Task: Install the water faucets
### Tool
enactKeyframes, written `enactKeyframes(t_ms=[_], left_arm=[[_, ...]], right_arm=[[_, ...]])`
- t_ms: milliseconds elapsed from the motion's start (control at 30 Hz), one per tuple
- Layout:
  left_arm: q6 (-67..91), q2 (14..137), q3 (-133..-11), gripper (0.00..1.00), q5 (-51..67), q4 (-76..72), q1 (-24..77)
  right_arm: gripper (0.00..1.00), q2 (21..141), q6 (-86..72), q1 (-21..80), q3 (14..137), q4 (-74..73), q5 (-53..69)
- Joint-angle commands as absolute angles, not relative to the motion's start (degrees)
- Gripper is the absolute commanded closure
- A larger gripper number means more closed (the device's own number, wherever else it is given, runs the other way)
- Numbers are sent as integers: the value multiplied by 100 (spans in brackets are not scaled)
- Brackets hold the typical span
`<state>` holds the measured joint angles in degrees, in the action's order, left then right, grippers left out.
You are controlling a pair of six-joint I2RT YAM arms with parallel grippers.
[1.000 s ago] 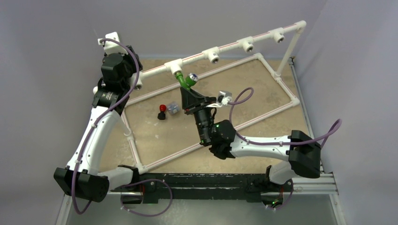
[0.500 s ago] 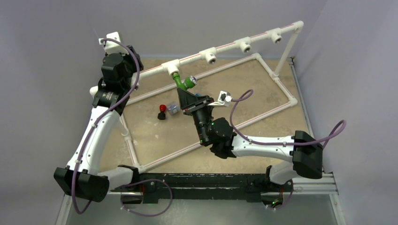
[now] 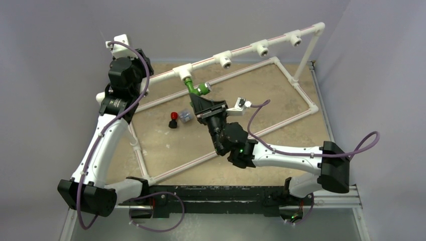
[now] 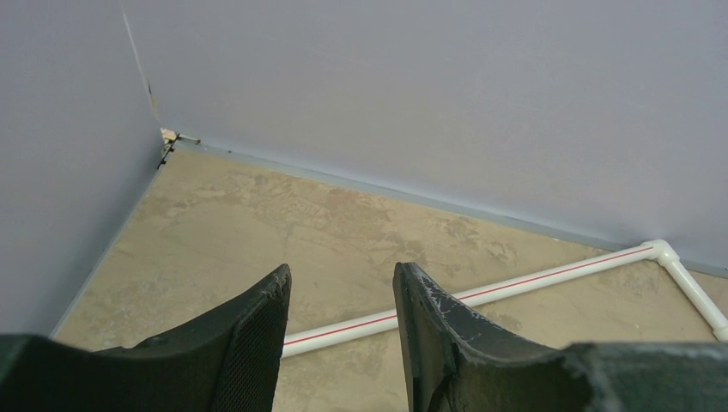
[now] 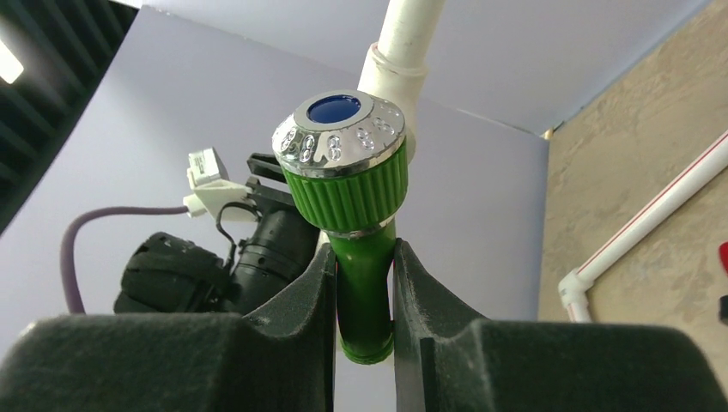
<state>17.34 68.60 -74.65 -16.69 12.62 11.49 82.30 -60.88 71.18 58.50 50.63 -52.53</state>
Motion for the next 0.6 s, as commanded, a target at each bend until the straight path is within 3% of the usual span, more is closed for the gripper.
enactKeyframes(t_ms=[0, 567], left_arm=[[1783, 6796, -7128, 54, -1166, 2426, 1336], [1802, 6847, -7163, 54, -1134, 2479, 1345]], right_arm=[[100, 8270, -7480, 6976, 6310, 4543, -4592], [100, 8323, -9432, 6753, 6423, 3411, -4118]])
